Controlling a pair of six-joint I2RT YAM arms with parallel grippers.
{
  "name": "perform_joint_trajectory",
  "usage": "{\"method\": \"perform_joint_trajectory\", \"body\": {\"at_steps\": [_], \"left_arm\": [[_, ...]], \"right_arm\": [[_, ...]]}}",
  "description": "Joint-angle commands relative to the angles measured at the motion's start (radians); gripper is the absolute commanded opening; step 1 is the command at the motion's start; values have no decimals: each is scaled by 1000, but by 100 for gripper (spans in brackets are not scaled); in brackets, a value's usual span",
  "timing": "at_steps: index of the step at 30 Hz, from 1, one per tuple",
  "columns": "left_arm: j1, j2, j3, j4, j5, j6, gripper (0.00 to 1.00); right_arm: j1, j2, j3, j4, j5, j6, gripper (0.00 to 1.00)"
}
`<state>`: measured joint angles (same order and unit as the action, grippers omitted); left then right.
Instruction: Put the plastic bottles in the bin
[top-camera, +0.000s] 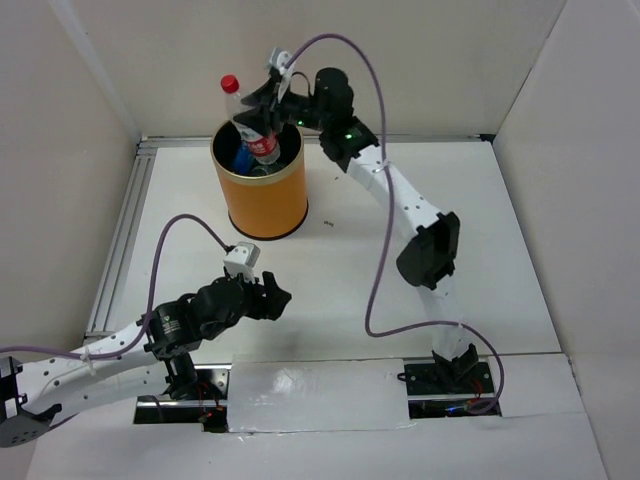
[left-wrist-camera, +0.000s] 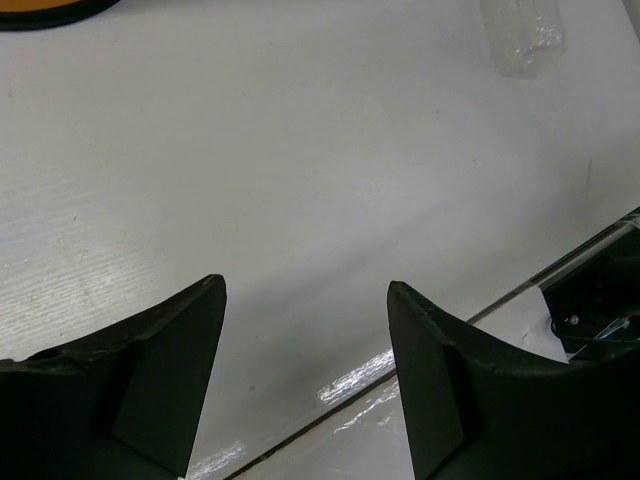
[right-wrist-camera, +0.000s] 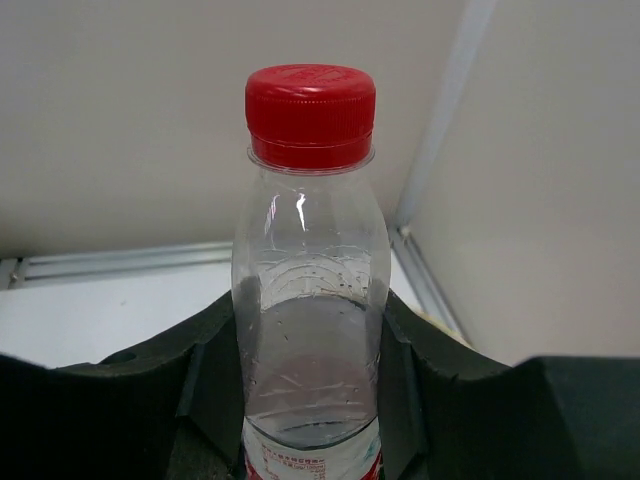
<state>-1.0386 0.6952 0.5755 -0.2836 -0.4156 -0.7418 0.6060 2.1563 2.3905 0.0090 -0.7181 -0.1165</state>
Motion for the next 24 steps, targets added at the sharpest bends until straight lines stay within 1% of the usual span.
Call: {"method": "perform_joint_trajectory", "body": {"at_steps": [1, 2, 3, 4, 5, 6, 7, 8, 9, 10, 11, 12, 13, 14, 15, 16, 17, 18, 19, 20, 21, 22, 23, 24], "left_arm": [[-12, -23, -26, 18, -25, -36, 78], [-12, -37, -26, 18, -25, -36, 79], [-12, -46, -37, 18, -25, -36, 79], [-12, -46, -37, 9, -25, -36, 80], [-12, -46, -37, 9, -34, -36, 80], [-12, -46, -37, 9, -34, -36, 81], [-12, -31, -37, 9, -34, -45, 83], [-12, -31, -37, 9, -34, -45, 83], [-12, -22, -37, 9, -34, -45, 84], [-12, -4, -37, 20, -34, -45, 84], [-12, 6, -37, 30, -43, -54, 84], [-12, 16, -37, 31, -43, -54, 85], [-12, 26, -37, 43, -43, -54, 85], [-21, 35, -37, 43, -43, -67, 85], [-21, 47, -37, 70, -43, -67, 85], [-21, 47, -49, 84, -43, -67, 85], [-21, 59, -60, 110, -43, -67, 86], [-21, 70, -60, 125, -43, -67, 86], [-21, 70, -72, 138, -43, -67, 88], [-31, 84, -72, 149, -43, -67, 88], [-31, 102, -72, 161, -32, -58, 88], [-31, 113, -81, 176, -32, -57, 88], [-31, 125, -82, 201, -22, -48, 88], [-31, 139, -82, 210, -22, -38, 89]], "right_arm": [[21, 49, 67, 106, 98, 8, 32], [21, 50, 67, 106, 98, 8, 49], [21, 62, 67, 89, 111, -3, 83], [21, 62, 67, 77, 121, -14, 95], [21, 47, 67, 66, 131, -14, 100], [21, 21, 67, 42, 131, -14, 100], [21, -13, 79, -15, 226, -23, 100], [21, -13, 88, -15, 227, -23, 100], [21, -33, 88, -52, 279, -23, 100], [11, -79, 98, -138, 331, -44, 100], [11, -104, 82, -189, 439, -54, 100], [-23, -130, 61, -240, 481, -54, 100], [-46, -189, 29, -345, 521, -54, 100], [-72, -228, -105, -390, 586, -25, 95], [-136, -278, -213, -415, 601, -25, 69], [-171, -400, -326, -426, 630, -9, 54], [-236, -450, -513, -447, 655, -9, 27], [-271, -490, -581, -478, 667, -23, 18], [-313, -554, -641, -545, 668, -23, 16], [-357, -575, -692, -585, 648, -23, 18], [-450, -593, -773, -621, 634, -23, 25], [-492, -620, -812, -674, 619, -32, 54], [-527, -634, -848, -690, 605, -41, 60], [-582, -647, -931, -690, 605, -41, 67]]}}
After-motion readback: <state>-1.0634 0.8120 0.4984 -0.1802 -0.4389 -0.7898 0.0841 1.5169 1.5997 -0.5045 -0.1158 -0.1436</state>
